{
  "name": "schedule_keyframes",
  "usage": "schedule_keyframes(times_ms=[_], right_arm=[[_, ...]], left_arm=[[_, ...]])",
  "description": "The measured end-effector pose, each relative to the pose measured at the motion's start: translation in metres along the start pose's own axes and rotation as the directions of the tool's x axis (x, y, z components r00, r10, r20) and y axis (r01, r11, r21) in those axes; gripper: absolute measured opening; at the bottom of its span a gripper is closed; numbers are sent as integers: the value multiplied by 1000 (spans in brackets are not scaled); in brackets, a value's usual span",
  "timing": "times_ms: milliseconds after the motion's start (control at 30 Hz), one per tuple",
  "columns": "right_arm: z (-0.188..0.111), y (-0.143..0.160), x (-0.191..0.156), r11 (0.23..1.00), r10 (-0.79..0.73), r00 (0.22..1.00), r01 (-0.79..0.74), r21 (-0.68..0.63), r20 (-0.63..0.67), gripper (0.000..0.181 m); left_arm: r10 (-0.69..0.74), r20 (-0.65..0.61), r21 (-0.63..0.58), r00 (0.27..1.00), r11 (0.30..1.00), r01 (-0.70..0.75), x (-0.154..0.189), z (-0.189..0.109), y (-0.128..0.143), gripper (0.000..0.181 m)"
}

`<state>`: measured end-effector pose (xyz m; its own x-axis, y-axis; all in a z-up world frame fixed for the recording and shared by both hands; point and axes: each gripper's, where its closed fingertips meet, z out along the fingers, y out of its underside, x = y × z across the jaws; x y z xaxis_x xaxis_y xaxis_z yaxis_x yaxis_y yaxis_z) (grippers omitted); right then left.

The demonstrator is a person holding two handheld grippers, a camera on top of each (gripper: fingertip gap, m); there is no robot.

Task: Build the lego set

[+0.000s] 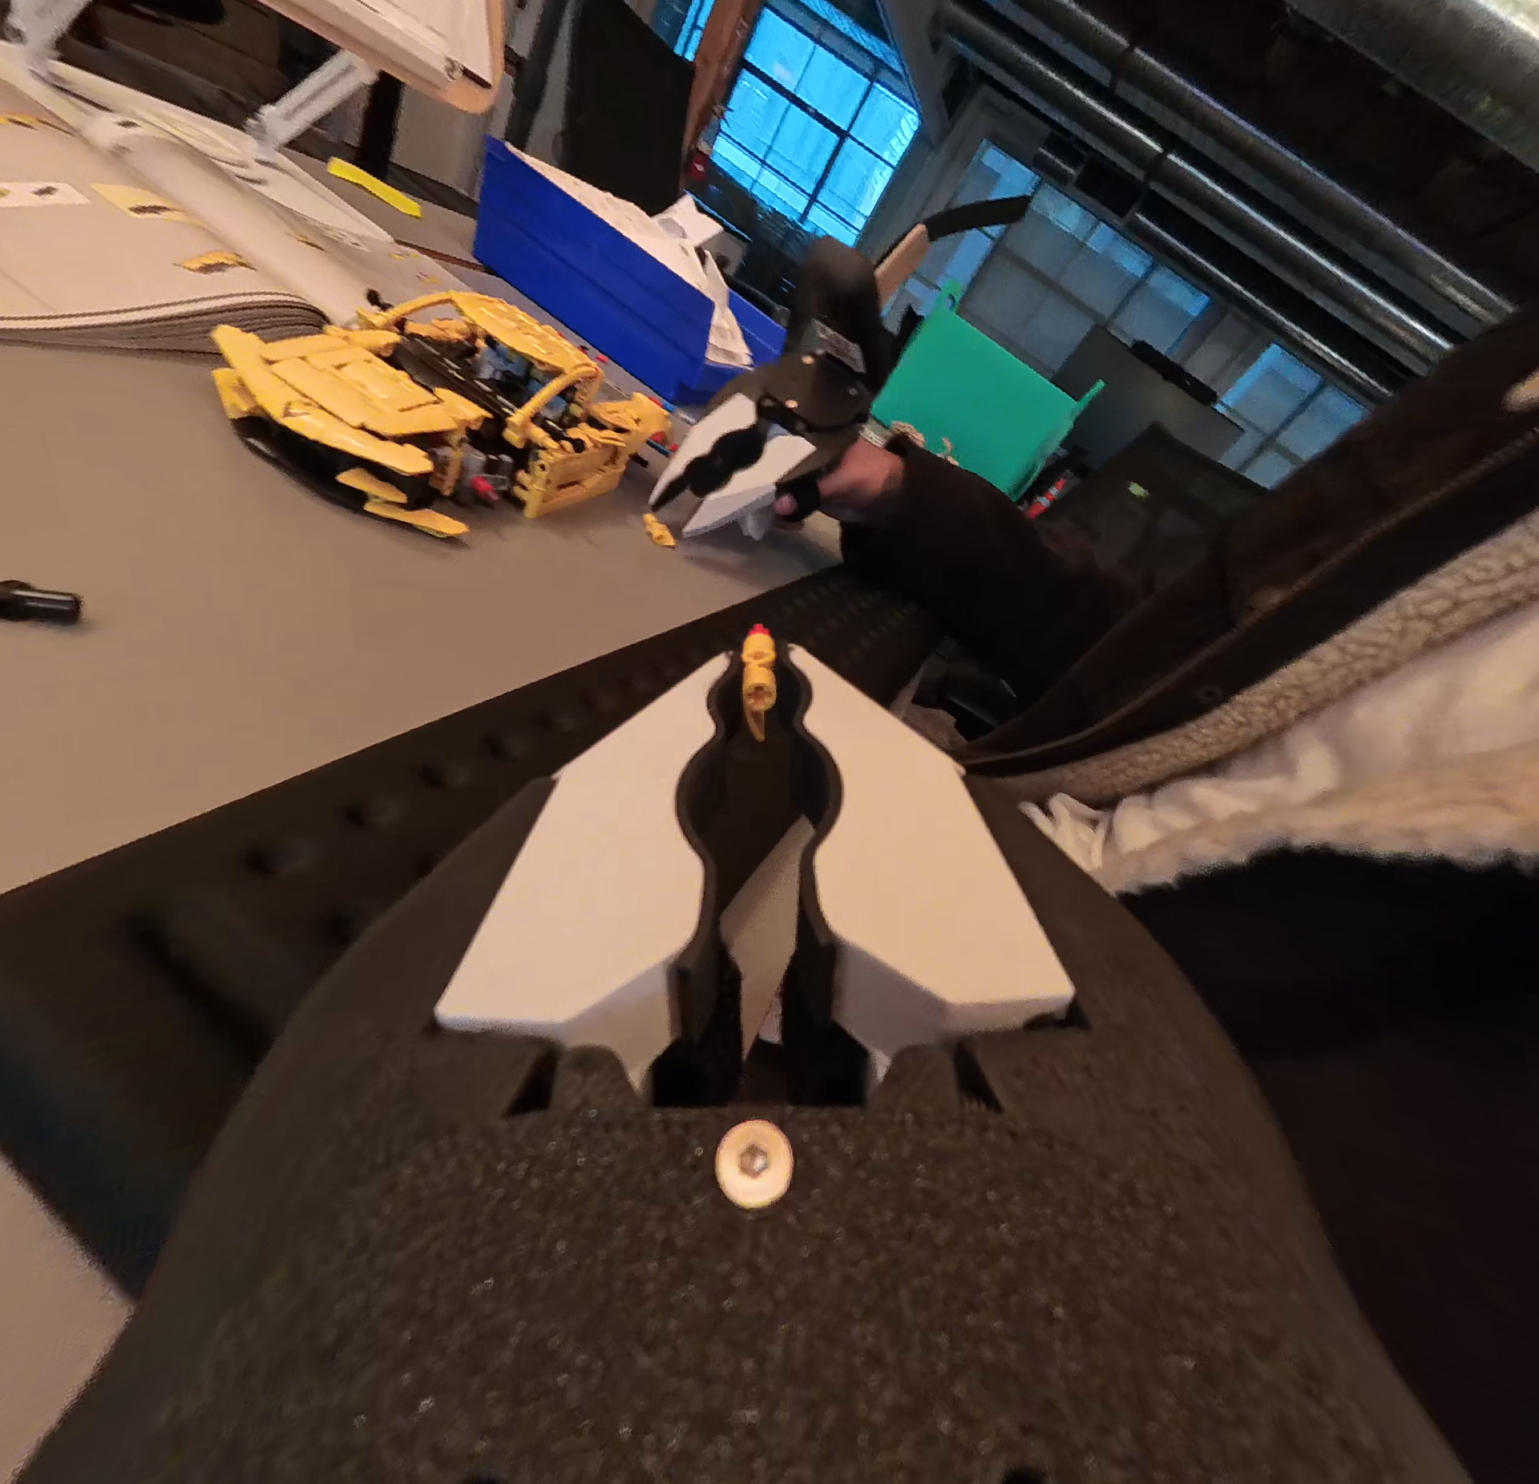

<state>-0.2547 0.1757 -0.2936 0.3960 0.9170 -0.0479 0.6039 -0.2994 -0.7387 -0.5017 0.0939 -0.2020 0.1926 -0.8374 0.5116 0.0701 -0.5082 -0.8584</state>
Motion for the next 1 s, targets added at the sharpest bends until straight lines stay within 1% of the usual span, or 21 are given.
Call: schedule_keyframes(times_ms=[133, 267, 300, 400, 533, 633, 733, 767, 900, 1000], right_arm=[[3, -3, 4, 996, -66, 997, 64, 58, 41, 25], [5, 1, -13, 998, -48, 987, 42, 38, 152, 21], [5, 1, -16, 998, -51, 986, 46, 37, 158, 21], [1, -1, -19, 993, -112, 980, 102, 67, 162, 19], [-5, -9, -21, 963, -255, 951, 235, 128, 172, 15], [-2, -4, -17, 950, -311, 930, 298, 90, 198, 15], [7, 7, -21, 948, -312, 911, 318, 22, 270, 15], [8, 5, -25, 949, -310, 903, 312, 41, 298, 15], [12, 3, -28, 944, -327, 897, 324, 59, 297, 14], [13, 1, -30, 930, -366, 893, 360, 75, 260, 15]], left_arm=[[4, -97, -20, 995, 1000, -6, 14, 8, 3, 6], [5, -158, -51, 987, 999, -14, 24, 15, 8, 6], [9, -166, -58, 986, 998, -18, 25, 17, 8, 6], [10, -188, -64, 982, 998, -23, 30, 19, 7, 6], [8, -215, -67, 977, 998, -23, 34, 20, 2, 6], [22, -238, -86, 971, 995, -43, 38, 23, 2, 6], [35, -250, -110, 968, 992, -65, 42, 29, 4, 7], [37, -253, -117, 967, 991, -69, 43, 31, 5, 7], [40, -248, -131, 968, 989, -74, 43, 38, 5, 7], [40, -244, -138, 969, 988, -75, 39, 44, 1, 6]])
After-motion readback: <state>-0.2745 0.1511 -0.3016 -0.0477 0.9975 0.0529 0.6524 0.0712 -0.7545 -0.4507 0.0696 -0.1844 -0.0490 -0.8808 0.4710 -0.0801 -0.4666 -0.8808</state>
